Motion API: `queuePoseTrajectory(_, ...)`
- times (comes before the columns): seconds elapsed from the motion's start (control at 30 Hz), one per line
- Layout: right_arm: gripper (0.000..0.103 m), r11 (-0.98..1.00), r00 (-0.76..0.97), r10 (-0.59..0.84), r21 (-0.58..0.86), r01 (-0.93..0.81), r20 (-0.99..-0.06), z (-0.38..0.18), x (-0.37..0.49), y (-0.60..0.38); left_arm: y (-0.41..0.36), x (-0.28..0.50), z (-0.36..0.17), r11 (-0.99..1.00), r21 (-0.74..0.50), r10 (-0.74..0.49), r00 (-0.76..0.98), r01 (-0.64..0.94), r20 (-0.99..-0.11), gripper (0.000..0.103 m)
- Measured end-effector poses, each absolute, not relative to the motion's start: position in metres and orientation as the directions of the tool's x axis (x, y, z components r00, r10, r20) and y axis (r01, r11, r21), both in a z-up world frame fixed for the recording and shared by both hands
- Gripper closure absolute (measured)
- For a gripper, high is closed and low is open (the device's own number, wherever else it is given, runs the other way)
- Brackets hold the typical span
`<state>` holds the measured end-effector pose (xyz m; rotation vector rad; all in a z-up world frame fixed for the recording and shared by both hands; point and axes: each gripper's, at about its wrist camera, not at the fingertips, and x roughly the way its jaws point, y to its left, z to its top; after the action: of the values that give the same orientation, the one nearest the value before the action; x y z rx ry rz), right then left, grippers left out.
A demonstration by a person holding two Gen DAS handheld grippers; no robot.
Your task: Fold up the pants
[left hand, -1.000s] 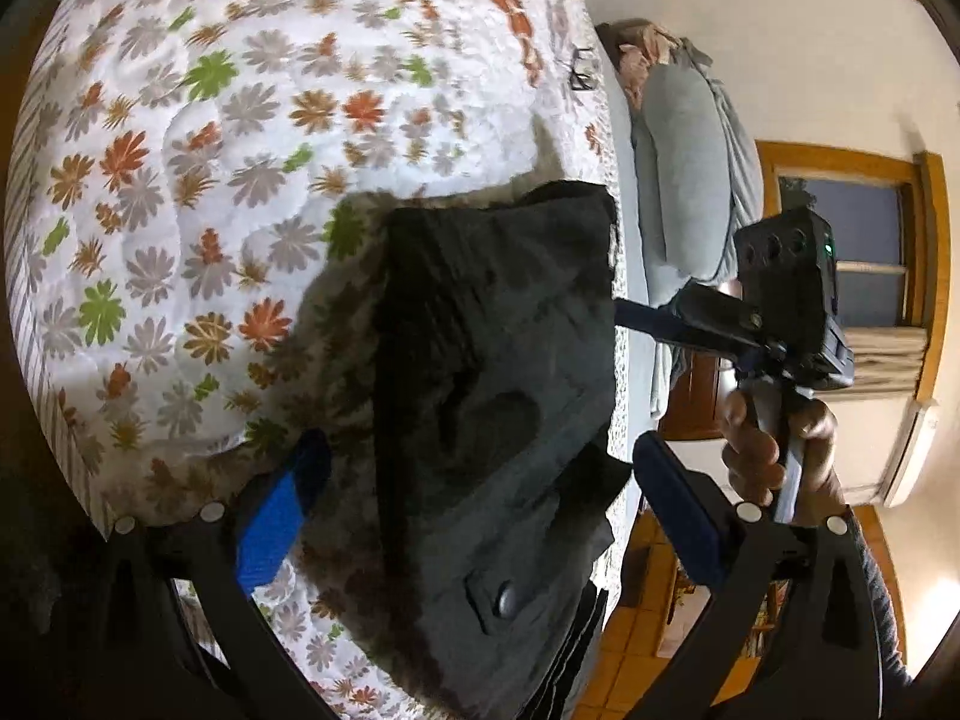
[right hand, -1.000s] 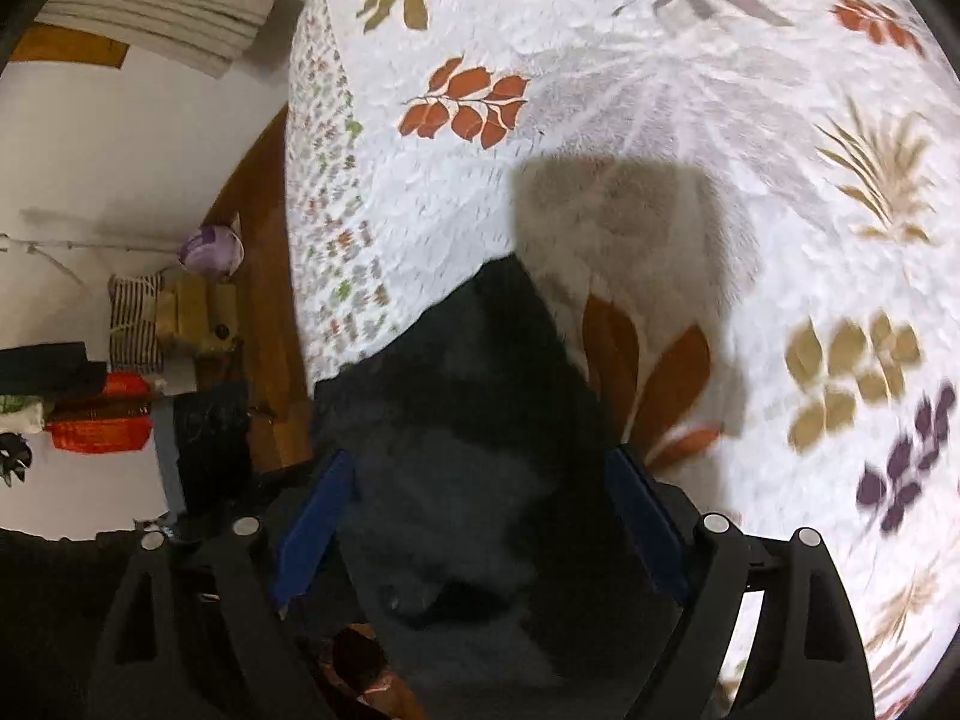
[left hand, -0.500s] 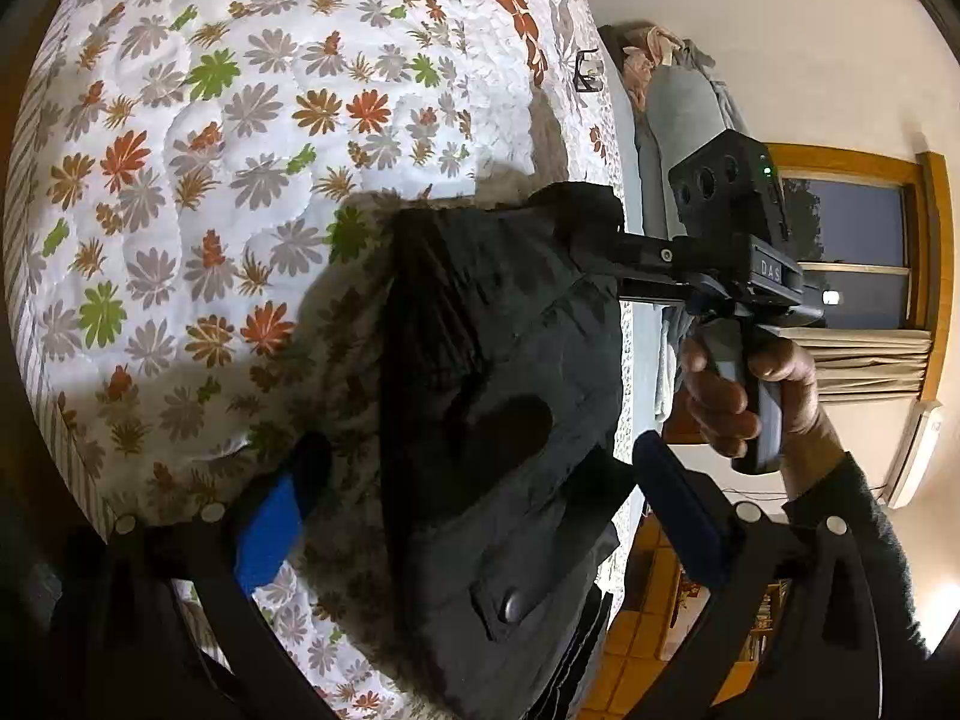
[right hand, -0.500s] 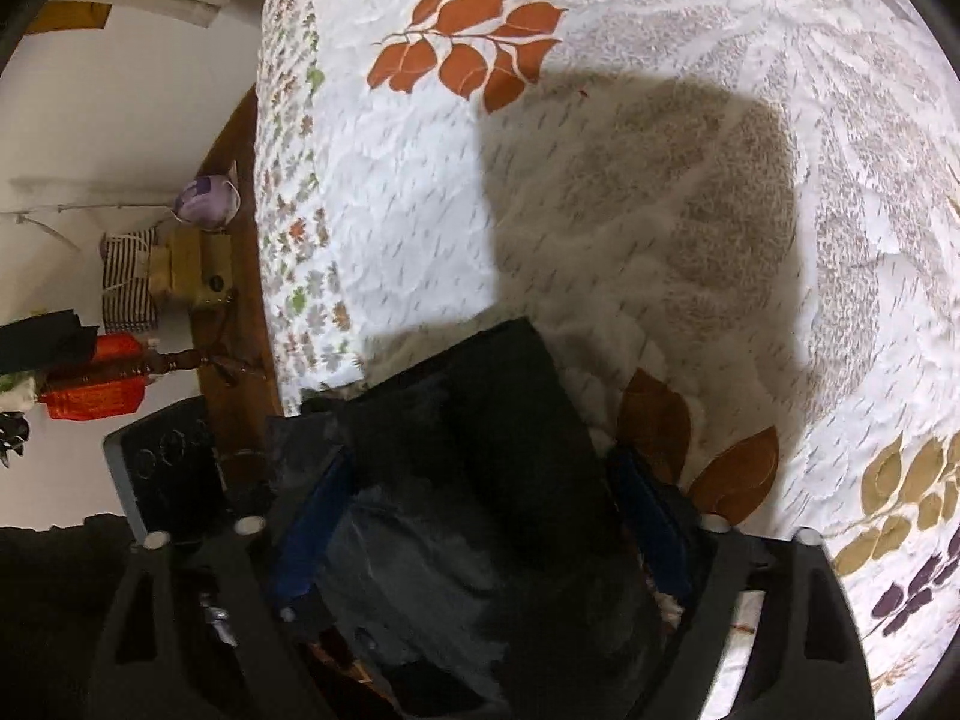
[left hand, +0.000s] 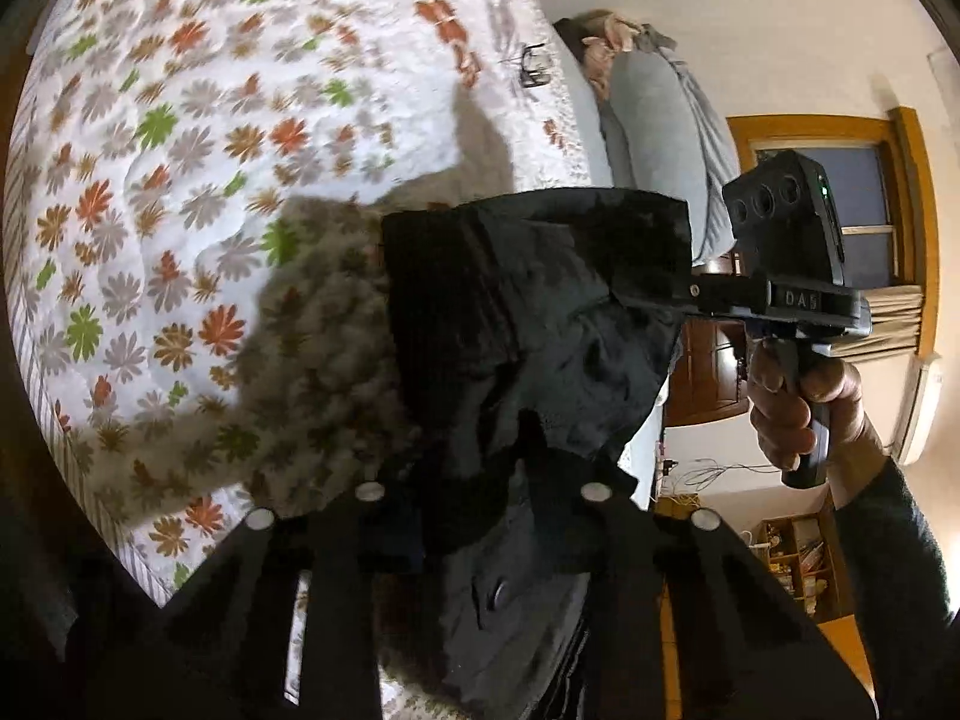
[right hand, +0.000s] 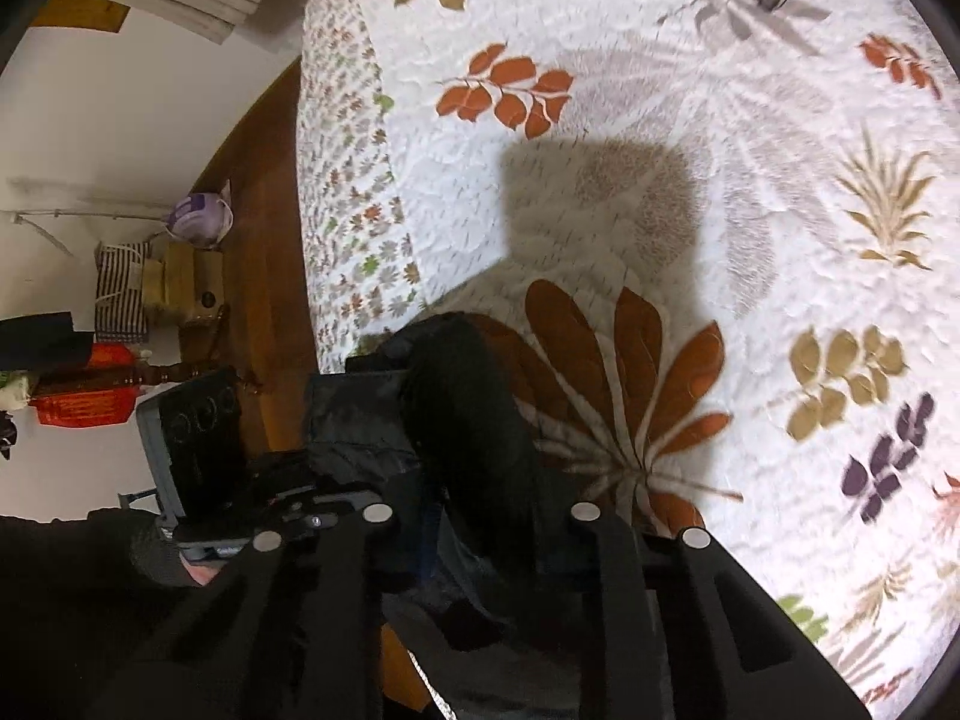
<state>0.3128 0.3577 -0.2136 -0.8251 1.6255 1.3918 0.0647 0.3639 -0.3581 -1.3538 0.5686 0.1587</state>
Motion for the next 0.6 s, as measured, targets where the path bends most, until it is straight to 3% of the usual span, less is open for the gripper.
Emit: queuePoseTrajectory(0.6,0.081,0.219,-0.344,0.164,0.374,-0.901,-0.925,-0.114,0.324,0.275,0.320,0.086,-0.266,0.386,-0.867,-0.250,0.869,-0.314,-0.426,0.088)
